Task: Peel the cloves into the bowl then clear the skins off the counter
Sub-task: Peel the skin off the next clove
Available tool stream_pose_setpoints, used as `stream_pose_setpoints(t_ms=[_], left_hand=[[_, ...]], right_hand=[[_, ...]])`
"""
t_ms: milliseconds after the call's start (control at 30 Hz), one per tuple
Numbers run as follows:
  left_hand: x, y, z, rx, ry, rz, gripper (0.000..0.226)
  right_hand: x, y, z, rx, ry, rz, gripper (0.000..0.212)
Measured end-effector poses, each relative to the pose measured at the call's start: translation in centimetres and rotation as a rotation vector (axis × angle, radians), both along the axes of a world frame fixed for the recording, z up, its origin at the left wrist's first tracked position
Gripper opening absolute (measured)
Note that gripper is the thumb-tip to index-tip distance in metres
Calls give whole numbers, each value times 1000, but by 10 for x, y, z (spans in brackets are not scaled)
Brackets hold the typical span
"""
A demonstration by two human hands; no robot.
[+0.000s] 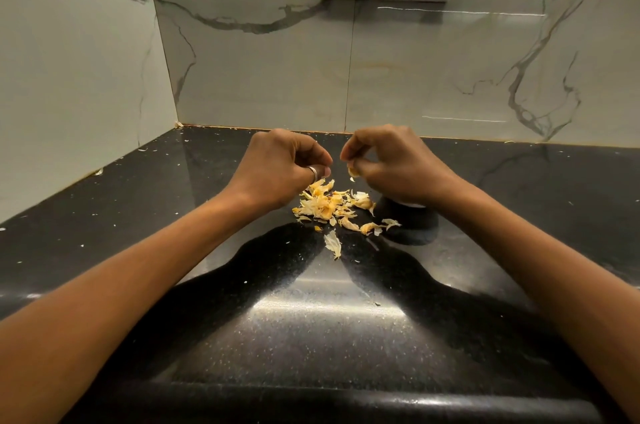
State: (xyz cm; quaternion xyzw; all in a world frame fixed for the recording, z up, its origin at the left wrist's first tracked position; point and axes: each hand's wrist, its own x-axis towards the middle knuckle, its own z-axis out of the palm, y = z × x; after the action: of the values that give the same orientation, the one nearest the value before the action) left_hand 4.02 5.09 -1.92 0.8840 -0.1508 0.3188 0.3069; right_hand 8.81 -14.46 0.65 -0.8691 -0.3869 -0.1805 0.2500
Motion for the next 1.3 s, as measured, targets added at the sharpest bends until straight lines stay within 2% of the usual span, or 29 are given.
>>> stream_pose_setpoints(t_ms=[167,300,533,733,833,1067,1300], left_hand=[[0,-3,0,-19,7,-31,19],[-4,-10,0,-134,53,-119,39],[-2,-10,-1,-247,74,-126,20],[-3,-9,0,-243,79,-124,19],[-2,-7,1,-245,76,-108,17],[-1,-6,0,-269,133,-127,11],[-4,-7,2,-273,122,-88,11]], right_hand=[[-5,0,6,292,267,54,13],[-11,3,7,459,428,82,14],[-12,8,2,544,528,74,15],[-15,8,-1,638,675,143,18],[-14,8,-1,605,658,143,27],[-13,8,-4,457,433,82,33],[-12,10,-6,442,444,108,31]])
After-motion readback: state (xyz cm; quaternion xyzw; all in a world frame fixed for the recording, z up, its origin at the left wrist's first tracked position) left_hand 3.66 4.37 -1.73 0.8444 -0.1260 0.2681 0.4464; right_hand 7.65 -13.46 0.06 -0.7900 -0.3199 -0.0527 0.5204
